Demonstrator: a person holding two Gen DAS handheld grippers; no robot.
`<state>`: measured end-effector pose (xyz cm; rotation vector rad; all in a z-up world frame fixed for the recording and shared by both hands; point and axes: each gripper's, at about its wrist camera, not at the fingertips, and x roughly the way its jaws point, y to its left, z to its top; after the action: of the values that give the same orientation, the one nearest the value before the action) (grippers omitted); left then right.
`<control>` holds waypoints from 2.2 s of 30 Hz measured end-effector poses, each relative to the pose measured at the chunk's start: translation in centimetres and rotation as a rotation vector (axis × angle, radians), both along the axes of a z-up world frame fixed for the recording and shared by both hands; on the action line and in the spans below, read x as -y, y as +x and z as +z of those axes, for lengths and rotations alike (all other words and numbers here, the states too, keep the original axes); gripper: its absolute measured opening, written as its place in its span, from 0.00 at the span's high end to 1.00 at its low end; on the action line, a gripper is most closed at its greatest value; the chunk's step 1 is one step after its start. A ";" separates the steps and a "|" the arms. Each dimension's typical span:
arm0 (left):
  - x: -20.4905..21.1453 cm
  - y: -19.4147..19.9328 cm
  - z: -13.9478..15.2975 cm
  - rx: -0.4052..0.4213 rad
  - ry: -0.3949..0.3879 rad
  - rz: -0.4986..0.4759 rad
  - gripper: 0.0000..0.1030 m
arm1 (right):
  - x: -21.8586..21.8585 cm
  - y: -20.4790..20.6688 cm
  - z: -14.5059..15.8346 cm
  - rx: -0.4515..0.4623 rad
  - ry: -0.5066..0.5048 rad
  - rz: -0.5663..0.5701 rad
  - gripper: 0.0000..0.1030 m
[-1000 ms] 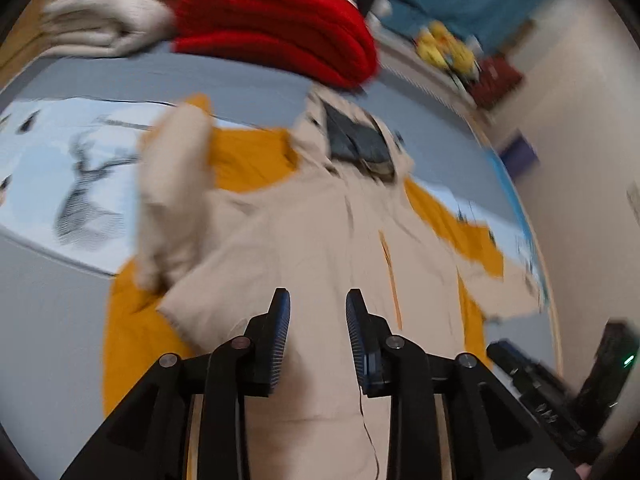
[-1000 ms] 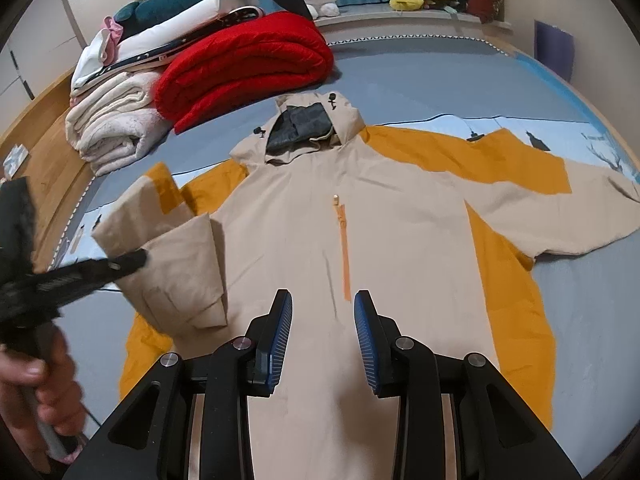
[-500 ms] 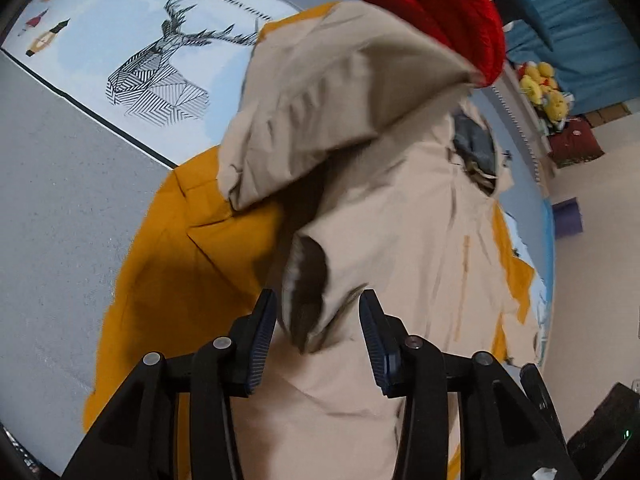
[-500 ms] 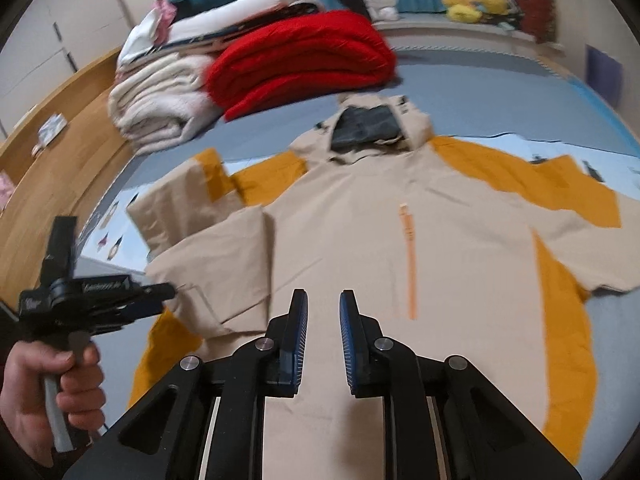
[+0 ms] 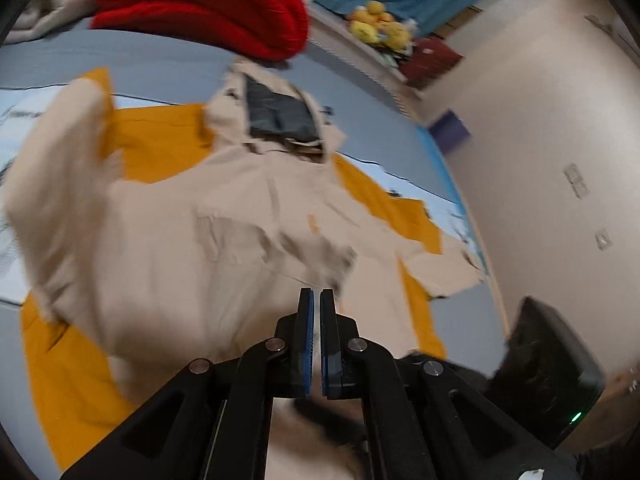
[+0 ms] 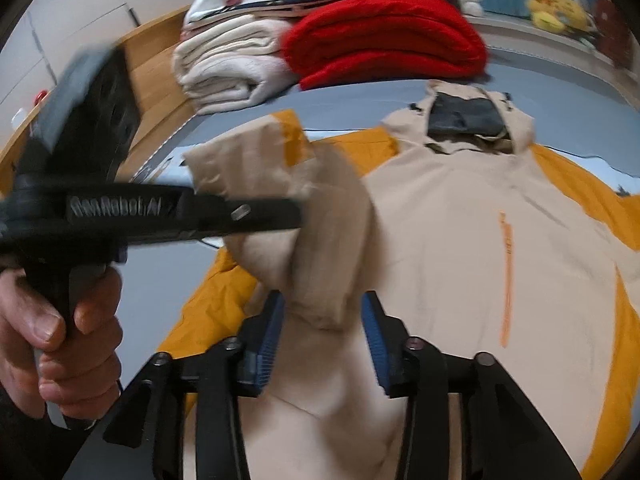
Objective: Fold large clothes
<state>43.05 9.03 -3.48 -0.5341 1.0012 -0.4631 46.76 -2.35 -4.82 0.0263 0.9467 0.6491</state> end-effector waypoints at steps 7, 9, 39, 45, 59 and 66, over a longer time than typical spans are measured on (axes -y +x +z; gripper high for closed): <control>-1.4 0.9 -0.1 -0.012 -0.018 0.061 0.99 | 0.5 2.0 -2.6 -0.086 -0.099 -0.127 0.57; -2.9 0.7 0.7 0.016 0.009 0.116 0.99 | 1.8 2.9 -3.7 -0.145 -0.124 -0.210 0.57; -12.2 0.3 -0.3 0.008 0.343 0.448 0.98 | 17.9 6.9 -0.2 -0.069 0.009 -0.682 0.96; -10.4 1.6 -5.6 -0.162 0.387 0.347 0.90 | 22.2 8.6 -1.1 -0.118 -0.006 -0.749 0.96; -11.5 1.7 -10.6 -0.339 0.492 0.345 0.73 | 27.1 11.9 -8.0 -0.416 0.139 -0.876 0.66; -11.8 1.5 -11.9 -0.376 0.494 0.320 0.71 | 27.5 12.6 -11.0 -0.490 0.206 -0.908 0.66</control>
<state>44.58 20.84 -15.37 -0.3267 1.3096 0.1816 59.38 -29.87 -15.79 0.7835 1.1959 -0.1246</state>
